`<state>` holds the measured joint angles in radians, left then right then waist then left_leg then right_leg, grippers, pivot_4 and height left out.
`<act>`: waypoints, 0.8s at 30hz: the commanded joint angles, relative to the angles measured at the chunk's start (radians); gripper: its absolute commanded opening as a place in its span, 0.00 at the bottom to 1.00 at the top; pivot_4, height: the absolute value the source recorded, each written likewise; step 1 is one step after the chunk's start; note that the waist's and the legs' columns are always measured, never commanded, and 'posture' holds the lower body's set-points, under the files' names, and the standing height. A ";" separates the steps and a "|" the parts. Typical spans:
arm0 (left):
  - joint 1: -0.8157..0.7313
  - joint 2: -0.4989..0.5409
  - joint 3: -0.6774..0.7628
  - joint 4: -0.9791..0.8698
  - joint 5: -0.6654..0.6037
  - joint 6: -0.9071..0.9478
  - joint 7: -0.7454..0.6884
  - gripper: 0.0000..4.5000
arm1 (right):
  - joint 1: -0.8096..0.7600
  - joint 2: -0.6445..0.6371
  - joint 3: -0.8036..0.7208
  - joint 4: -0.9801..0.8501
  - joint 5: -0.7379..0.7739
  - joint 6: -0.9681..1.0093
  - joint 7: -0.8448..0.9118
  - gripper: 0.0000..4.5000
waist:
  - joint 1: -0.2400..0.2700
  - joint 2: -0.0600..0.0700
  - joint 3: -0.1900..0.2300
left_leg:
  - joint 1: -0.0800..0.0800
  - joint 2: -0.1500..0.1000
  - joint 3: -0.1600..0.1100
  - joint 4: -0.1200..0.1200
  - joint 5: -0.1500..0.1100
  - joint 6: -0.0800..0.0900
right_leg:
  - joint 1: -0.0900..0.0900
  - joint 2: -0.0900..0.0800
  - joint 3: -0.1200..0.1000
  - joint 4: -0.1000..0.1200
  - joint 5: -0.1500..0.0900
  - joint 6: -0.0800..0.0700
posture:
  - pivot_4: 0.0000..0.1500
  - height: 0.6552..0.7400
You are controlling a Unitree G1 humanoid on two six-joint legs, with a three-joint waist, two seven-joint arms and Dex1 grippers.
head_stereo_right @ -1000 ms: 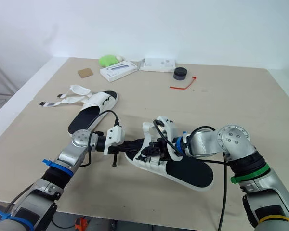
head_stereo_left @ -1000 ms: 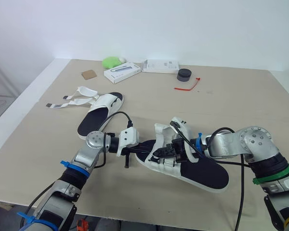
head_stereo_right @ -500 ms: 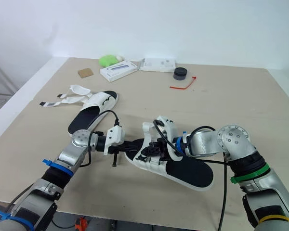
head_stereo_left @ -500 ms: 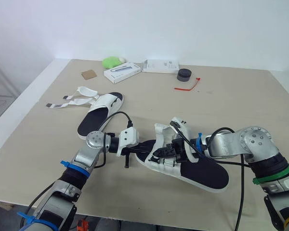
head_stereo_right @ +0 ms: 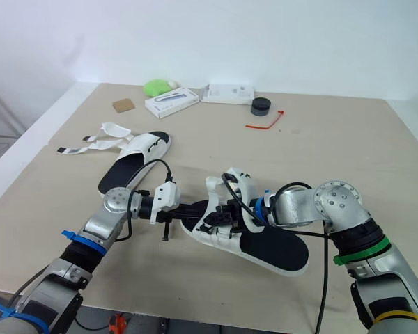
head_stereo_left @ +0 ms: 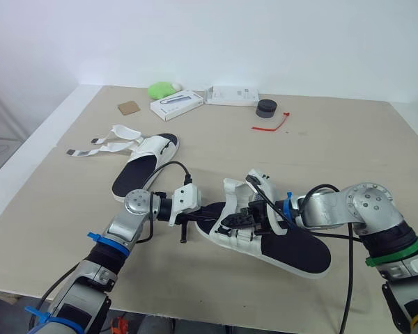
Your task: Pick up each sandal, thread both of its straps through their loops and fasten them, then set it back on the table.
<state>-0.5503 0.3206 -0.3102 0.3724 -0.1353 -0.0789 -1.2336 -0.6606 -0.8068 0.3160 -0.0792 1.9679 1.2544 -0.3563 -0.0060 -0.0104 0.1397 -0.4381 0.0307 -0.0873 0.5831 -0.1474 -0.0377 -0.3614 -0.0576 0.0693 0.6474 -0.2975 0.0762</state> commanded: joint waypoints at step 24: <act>0.067 0.008 -0.106 0.063 0.082 0.055 -0.028 0.00 | 0.005 0.007 0.011 -0.006 0.004 0.019 -0.002 0.01 | 0.000 0.000 0.000 | 0.000 0.000 0.000 0.000 0.000 0.000 | 0.000 0.000 0.000 0.000 0.000 0.000 | 1.00 1.00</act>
<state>-0.5503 0.3206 -0.3102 0.3724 -0.1353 -0.0789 -1.2336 -0.6606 -0.8068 0.3160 -0.0790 1.9679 1.2545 -0.3563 -0.0060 -0.0103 0.1397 -0.4381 0.0307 -0.0873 0.5831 -0.1474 -0.0377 -0.3614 -0.0576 0.0693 0.6476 -0.2975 0.0762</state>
